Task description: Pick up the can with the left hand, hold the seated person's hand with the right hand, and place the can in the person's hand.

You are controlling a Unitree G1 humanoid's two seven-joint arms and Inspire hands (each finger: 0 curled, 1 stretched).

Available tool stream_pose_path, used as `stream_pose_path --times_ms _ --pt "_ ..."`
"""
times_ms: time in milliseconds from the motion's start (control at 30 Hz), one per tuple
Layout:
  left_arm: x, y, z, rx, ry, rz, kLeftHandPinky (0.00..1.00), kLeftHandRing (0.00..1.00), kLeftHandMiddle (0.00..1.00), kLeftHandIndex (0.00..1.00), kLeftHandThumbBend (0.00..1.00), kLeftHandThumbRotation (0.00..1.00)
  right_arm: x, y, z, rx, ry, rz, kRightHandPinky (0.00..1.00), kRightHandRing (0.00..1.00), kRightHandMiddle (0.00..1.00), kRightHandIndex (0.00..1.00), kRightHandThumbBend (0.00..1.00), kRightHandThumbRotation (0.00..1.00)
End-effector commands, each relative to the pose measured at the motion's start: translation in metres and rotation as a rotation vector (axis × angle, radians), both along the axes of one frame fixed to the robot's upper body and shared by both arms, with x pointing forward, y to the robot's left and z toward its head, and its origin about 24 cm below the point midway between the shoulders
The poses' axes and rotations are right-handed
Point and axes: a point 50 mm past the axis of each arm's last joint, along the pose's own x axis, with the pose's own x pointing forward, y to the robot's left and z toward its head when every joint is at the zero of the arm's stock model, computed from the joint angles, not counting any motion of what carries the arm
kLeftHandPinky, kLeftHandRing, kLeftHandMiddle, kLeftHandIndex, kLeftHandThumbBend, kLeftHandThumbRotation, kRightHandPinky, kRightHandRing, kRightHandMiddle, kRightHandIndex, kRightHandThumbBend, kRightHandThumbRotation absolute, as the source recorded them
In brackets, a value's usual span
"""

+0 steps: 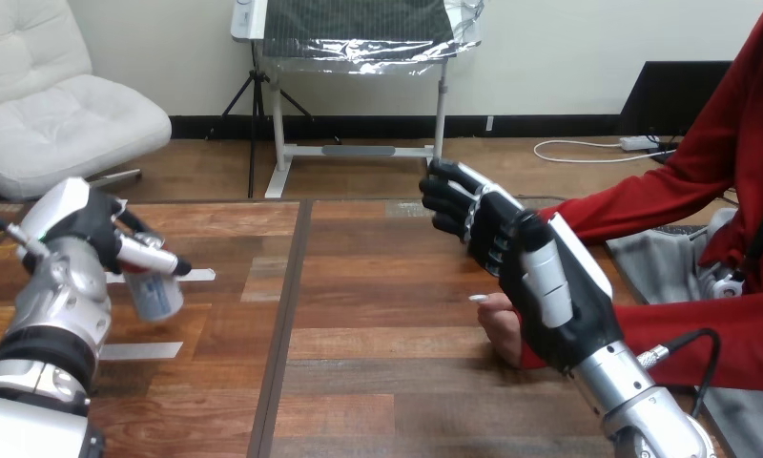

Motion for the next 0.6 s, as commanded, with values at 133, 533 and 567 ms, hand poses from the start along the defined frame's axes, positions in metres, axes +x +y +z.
stream_pose_path --times_ms 133,533,567 --pt "0.023 -0.02 0.053 -0.006 -0.193 -0.093 0.29 0.37 0.45 0.47 0.78 0.0 0.027 -0.013 0.026 -0.202 -0.165 -0.09 0.83 0.87 0.86 0.86 0.87 1.0" --pt "0.021 -0.028 0.065 -0.015 -0.246 -0.137 0.28 0.36 0.44 0.46 0.78 0.0 0.042 -0.028 0.034 -0.42 -0.223 -0.144 0.81 0.86 0.85 0.85 0.78 1.0" --pt "0.021 -0.029 0.066 -0.016 -0.249 -0.139 0.28 0.36 0.44 0.46 0.78 0.0 0.042 -0.028 0.035 -0.428 -0.227 -0.146 0.81 0.86 0.86 0.85 0.78 1.0"
